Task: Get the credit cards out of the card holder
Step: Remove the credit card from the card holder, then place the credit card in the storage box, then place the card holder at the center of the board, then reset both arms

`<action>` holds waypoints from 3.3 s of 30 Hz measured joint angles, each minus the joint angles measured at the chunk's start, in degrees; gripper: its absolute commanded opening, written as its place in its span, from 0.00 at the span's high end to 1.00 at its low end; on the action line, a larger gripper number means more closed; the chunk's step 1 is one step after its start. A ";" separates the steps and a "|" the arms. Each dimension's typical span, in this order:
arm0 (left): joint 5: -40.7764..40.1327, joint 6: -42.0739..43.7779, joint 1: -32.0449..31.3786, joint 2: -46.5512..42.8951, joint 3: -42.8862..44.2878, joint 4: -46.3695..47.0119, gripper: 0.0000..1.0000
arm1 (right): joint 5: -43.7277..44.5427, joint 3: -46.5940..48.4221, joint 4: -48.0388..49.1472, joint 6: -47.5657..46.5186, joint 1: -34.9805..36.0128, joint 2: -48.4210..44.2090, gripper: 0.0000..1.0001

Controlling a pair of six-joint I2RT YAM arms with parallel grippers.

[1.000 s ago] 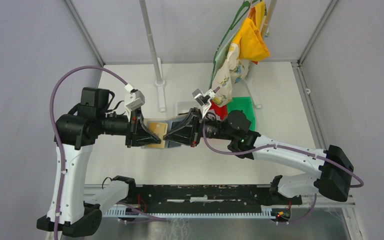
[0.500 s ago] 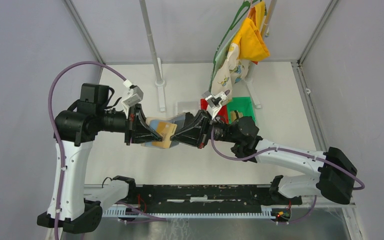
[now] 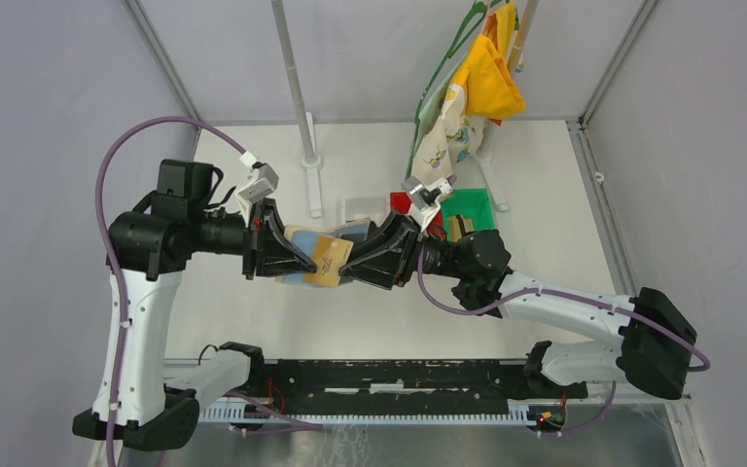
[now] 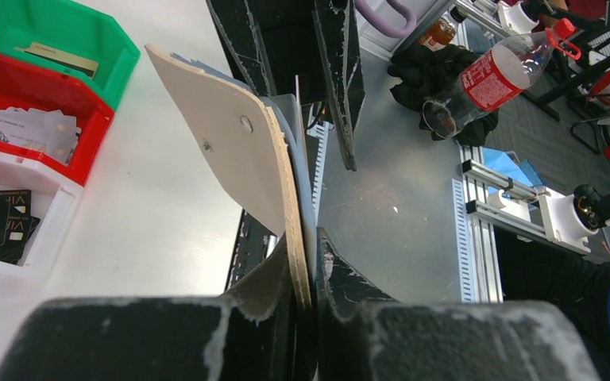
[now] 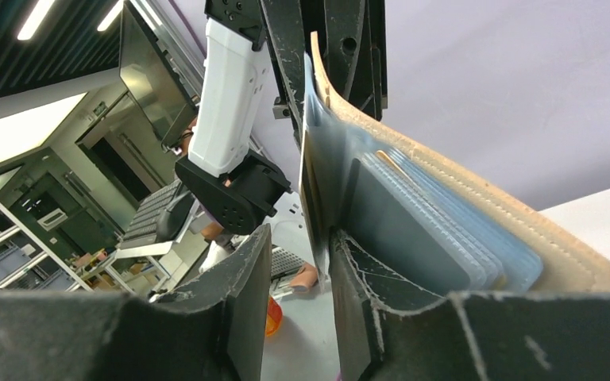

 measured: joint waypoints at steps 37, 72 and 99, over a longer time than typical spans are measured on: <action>-27.08 23.41 -0.28 -4.55 -19.80 -0.35 0.98 | 25.03 -0.24 -76.43 -35.65 -37.88 -8.61 1.00; -95.76 20.26 -31.17 16.20 -51.95 56.48 0.59 | 15.02 8.85 -67.34 -42.40 -43.85 17.92 0.66; -64.78 6.08 -30.32 5.38 -49.13 37.13 0.10 | 21.27 4.00 -65.70 -40.72 -43.93 -2.38 0.23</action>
